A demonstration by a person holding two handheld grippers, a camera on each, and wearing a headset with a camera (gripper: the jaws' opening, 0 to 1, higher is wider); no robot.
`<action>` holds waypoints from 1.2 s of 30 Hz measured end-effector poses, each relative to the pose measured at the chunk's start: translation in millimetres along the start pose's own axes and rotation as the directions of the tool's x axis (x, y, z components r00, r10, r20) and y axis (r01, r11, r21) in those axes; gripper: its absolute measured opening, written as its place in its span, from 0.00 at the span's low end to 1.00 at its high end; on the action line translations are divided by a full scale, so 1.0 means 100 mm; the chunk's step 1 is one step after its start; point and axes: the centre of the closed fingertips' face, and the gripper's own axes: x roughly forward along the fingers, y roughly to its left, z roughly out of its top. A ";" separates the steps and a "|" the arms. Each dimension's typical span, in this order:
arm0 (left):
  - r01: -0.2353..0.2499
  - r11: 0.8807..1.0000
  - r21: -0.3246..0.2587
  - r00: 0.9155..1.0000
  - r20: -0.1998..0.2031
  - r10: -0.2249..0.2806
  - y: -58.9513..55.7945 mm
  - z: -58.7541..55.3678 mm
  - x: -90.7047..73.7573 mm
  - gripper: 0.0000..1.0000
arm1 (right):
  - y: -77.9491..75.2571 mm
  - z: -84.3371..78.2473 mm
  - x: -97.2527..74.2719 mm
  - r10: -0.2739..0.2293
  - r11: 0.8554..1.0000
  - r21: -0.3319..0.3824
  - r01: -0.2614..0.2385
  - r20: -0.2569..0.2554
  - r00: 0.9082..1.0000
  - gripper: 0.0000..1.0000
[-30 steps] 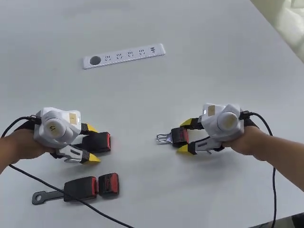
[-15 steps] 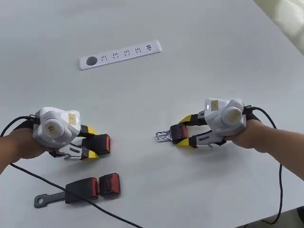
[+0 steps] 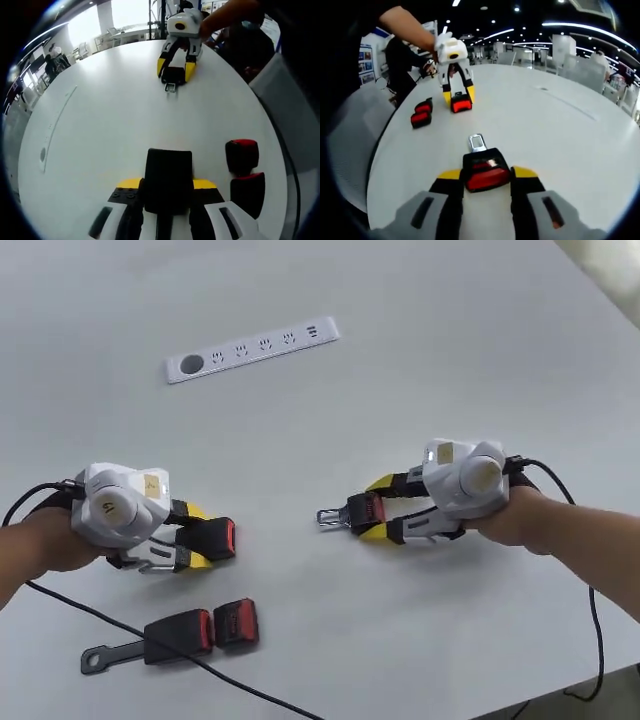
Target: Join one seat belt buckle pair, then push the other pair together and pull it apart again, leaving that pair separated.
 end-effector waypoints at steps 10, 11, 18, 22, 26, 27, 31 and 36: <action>-0.001 1.000 0.001 1.000 -0.010 0.001 -0.01 0.00 0.01 0.36 | 0.11 0.15 0.29 -0.005 1.000 -0.003 0.005 0.037 0.999 0.36; -0.001 1.000 0.000 1.000 -0.012 0.001 -0.01 0.00 0.01 0.36 | 0.11 0.17 0.32 -0.011 1.000 0.002 0.011 0.046 0.999 0.36; 0.001 1.000 0.002 1.000 -0.018 -0.001 -0.01 -0.01 0.02 0.36 | 0.20 0.31 0.52 -0.004 1.000 -0.001 0.004 0.060 0.998 0.36; 0.003 1.000 0.007 1.000 -0.027 -0.003 -0.01 -0.01 0.02 0.36 | 0.26 0.39 0.65 0.001 1.000 0.001 -0.001 0.071 0.997 0.36; 0.004 1.000 0.010 0.999 -0.032 -0.004 -0.01 -0.01 0.02 0.36 | 0.28 0.43 0.71 0.002 1.000 0.008 -0.003 0.076 0.997 0.36; 0.005 1.000 0.010 0.999 -0.034 -0.004 -0.01 -0.01 0.02 0.36 | 0.29 0.45 0.74 0.004 1.000 0.013 -0.005 0.077 0.997 0.36; 0.007 1.000 0.016 0.999 -0.039 -0.006 -0.01 0.00 0.02 0.36 | 0.30 0.49 0.79 0.009 1.000 0.011 -0.010 0.079 0.997 0.36; 0.009 1.000 0.023 0.999 -0.041 -0.008 -0.01 0.00 0.02 0.36 | 0.33 0.54 0.88 0.017 1.000 -0.002 -0.017 0.070 0.997 0.36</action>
